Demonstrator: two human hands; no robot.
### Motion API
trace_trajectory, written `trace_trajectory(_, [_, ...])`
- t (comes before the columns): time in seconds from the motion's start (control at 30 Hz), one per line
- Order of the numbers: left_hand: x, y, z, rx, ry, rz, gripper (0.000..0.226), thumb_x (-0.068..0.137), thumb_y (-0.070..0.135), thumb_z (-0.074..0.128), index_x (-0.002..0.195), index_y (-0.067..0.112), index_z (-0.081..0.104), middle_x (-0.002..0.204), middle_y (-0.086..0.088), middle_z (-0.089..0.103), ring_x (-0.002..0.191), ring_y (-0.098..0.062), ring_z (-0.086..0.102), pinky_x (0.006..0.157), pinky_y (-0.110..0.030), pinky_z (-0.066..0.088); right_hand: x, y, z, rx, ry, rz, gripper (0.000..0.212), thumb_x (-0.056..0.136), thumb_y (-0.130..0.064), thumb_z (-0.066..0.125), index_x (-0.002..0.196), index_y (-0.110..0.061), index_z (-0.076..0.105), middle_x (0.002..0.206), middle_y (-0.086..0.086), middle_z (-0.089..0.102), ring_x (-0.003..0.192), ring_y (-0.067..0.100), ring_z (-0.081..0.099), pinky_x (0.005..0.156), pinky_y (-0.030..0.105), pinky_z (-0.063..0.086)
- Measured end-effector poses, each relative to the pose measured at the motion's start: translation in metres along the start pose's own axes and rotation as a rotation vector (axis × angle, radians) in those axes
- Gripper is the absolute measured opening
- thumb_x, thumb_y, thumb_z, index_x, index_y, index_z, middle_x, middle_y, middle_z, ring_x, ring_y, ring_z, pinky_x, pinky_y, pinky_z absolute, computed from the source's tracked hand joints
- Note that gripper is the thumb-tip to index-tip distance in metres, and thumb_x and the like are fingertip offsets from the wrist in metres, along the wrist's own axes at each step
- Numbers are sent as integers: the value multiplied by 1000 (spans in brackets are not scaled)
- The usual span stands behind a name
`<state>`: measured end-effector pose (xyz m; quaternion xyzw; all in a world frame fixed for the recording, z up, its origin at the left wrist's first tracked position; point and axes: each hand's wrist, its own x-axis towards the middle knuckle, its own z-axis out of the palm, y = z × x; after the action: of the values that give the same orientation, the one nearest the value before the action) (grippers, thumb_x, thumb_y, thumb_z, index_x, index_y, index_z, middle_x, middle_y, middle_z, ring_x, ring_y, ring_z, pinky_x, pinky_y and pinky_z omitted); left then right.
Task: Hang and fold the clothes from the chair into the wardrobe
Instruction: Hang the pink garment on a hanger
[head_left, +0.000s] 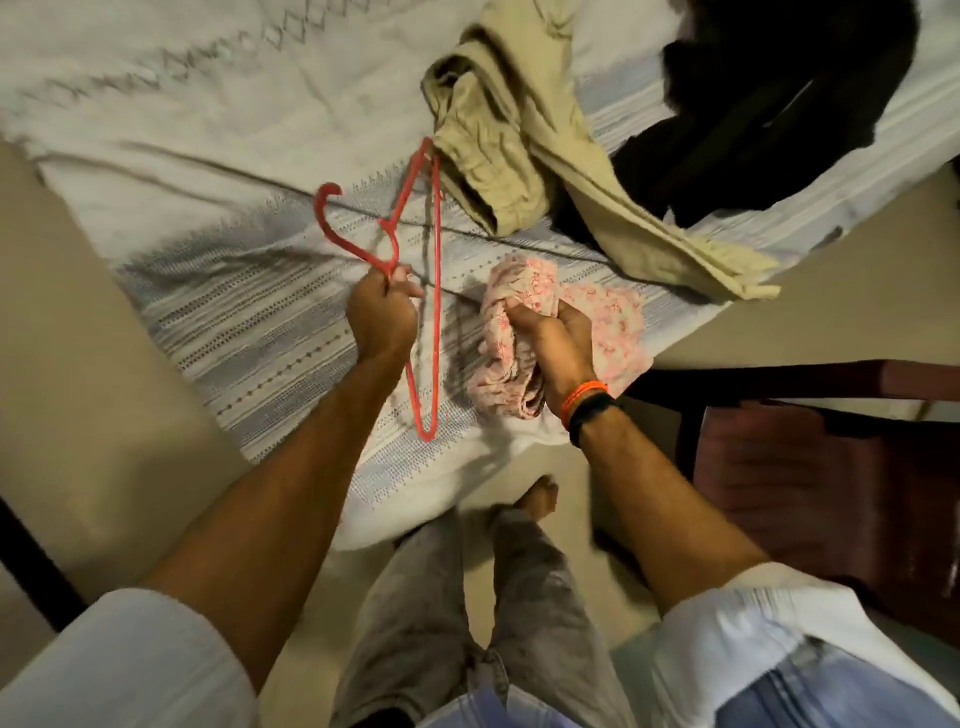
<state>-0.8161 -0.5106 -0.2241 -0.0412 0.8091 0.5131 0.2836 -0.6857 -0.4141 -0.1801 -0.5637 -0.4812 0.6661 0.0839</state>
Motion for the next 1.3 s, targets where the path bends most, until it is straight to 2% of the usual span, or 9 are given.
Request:
trace_trajectory(0.07, [-18, 25, -1, 83, 13, 81, 25, 100, 15, 50, 83, 16, 68, 83, 6, 68, 66, -11, 56, 71, -30, 49, -9, -14, -11, 32, 15, -29, 27, 83, -16, 74, 107, -4, 70, 101, 9, 76, 98, 27, 71, 96, 48, 54])
trace_trajectory(0.17, [-51, 57, -1, 127, 50, 236, 26, 99, 11, 51, 85, 9, 72, 79, 8, 66, 67, -10, 60, 68, -25, 50, -27, -37, -31, 68, 54, -78, 18, 80, -17, 75, 96, -11, 73, 96, 9, 76, 95, 29, 72, 93, 52, 55])
trace_trajectory(0.37, [-115, 112, 17, 132, 2, 380, 21, 96, 16, 57, 92, 8, 76, 86, -4, 74, 77, -15, 66, 58, -10, 39, -68, -77, -77, 124, 95, -205, 27, 72, -19, 78, 98, -11, 73, 94, 8, 77, 89, 28, 73, 89, 51, 57])
trace_trajectory(0.57, [-190, 153, 48, 205, -193, 513, 25, 89, 23, 58, 71, 17, 75, 78, -5, 74, 82, -25, 67, 76, -30, 52, -119, -97, -138, 222, 181, -330, 28, 79, -11, 77, 104, -1, 72, 95, 12, 76, 89, 29, 73, 89, 49, 58])
trace_trajectory(0.67, [-243, 180, 66, 201, -284, 600, 34, 91, 23, 61, 59, 23, 70, 76, 0, 74, 82, -19, 67, 78, -28, 50, -151, -103, -179, 292, 234, -384, 26, 73, -18, 78, 95, -5, 75, 90, 11, 77, 88, 30, 73, 87, 51, 58])
trace_trajectory(0.8, [-316, 219, 88, 214, -388, 714, 26, 91, 23, 62, 70, 16, 76, 69, 6, 69, 77, -11, 62, 71, -22, 40, -200, -116, -233, 403, 299, -469, 5, 78, -7, 74, 82, -5, 73, 79, 10, 75, 81, 29, 72, 85, 47, 59])
trace_trajectory(1.0, [-417, 263, 125, 302, -548, 875, 25, 89, 25, 59, 78, 9, 75, 79, -3, 74, 82, -22, 68, 75, -35, 55, -281, -137, -321, 569, 462, -602, 1, 80, -1, 71, 79, 0, 71, 83, 16, 73, 81, 31, 72, 78, 43, 59])
trace_trajectory(1.13, [-469, 283, 146, 302, -671, 940, 30, 93, 29, 58, 79, 6, 72, 77, -5, 70, 76, -28, 68, 69, -44, 60, -316, -145, -363, 679, 569, -633, 13, 87, 3, 65, 76, -3, 67, 73, 8, 71, 69, 22, 67, 75, 37, 58])
trace_trajectory(1.3, [-516, 299, 176, 286, -830, 998, 42, 98, 44, 53, 75, 12, 67, 70, 0, 62, 57, -13, 55, 47, -22, 39, -339, -152, -398, 867, 623, -685, 5, 88, 4, 63, 88, 5, 67, 76, 14, 72, 71, 26, 70, 80, 42, 59])
